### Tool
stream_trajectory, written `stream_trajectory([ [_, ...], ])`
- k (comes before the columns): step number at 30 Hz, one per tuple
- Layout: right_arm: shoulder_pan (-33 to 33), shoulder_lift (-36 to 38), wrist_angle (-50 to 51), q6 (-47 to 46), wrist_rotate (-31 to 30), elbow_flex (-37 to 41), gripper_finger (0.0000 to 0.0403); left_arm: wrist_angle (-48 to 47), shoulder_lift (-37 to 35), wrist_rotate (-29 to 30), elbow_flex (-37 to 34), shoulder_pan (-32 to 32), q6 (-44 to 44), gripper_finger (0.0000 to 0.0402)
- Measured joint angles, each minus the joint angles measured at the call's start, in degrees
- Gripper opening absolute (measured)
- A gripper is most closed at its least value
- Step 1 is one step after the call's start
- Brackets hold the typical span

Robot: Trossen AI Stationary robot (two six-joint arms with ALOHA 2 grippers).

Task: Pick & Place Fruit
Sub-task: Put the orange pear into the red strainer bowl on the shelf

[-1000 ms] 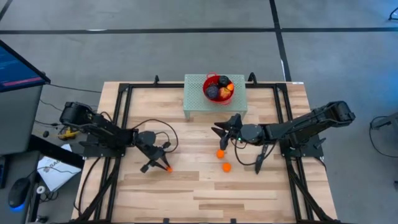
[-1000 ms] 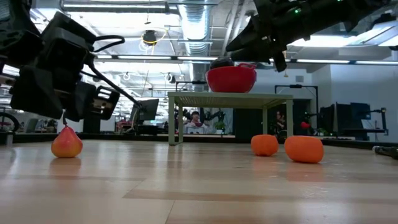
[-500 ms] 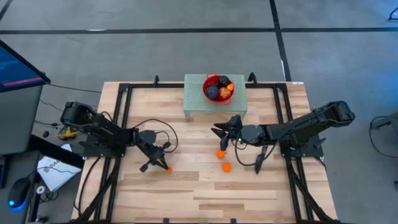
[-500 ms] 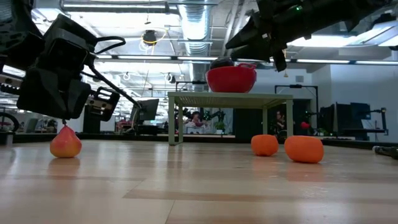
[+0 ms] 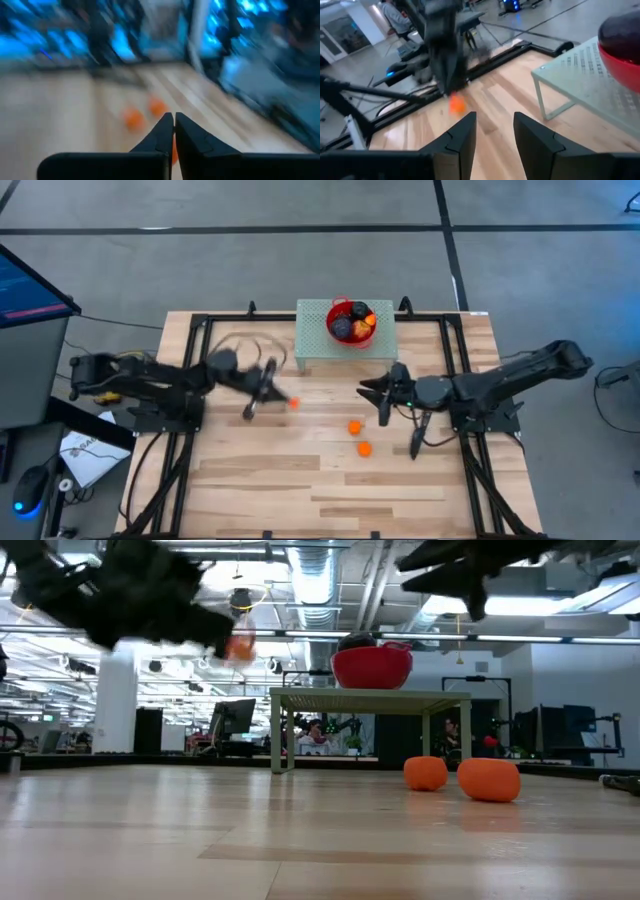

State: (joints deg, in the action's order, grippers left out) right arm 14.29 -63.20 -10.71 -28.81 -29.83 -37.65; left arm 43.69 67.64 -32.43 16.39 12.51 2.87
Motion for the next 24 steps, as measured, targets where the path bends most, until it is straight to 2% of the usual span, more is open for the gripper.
stream_trajectory([
  [3,2.1,2.5,4.5,-1.8,-1.7,0.0,0.0126,0.2,0.1,0.0,8.9,4.2,-0.2,0.0003],
  [6,4.1,2.5,6.2,-3.2,-4.8,0.0,0.0125,-0.8,4.1,-2.4,19.6,8.0,0.0,0.0004],
  [10,5.8,0.1,5.1,-3.6,-8.6,0.0,0.0122,-5.4,13.1,-2.5,33.0,13.1,0.1,0.0004],
  [14,5.8,-2.9,4.4,-6.8,-9.5,0.0,0.0120,-6.1,22.2,-2.4,43.8,18.3,-2.9,0.0004],
  [18,5.8,-5.5,4.3,-10.1,-9.7,0.0,0.0120,-7.0,30.2,-2.2,49.5,21.5,-6.4,0.0004],
  [24,5.9,-6.6,3.6,-13.5,-9.7,0.0,0.0120,-6.9,36.1,-1.5,50.9,23.7,-6.6,0.0005],
])
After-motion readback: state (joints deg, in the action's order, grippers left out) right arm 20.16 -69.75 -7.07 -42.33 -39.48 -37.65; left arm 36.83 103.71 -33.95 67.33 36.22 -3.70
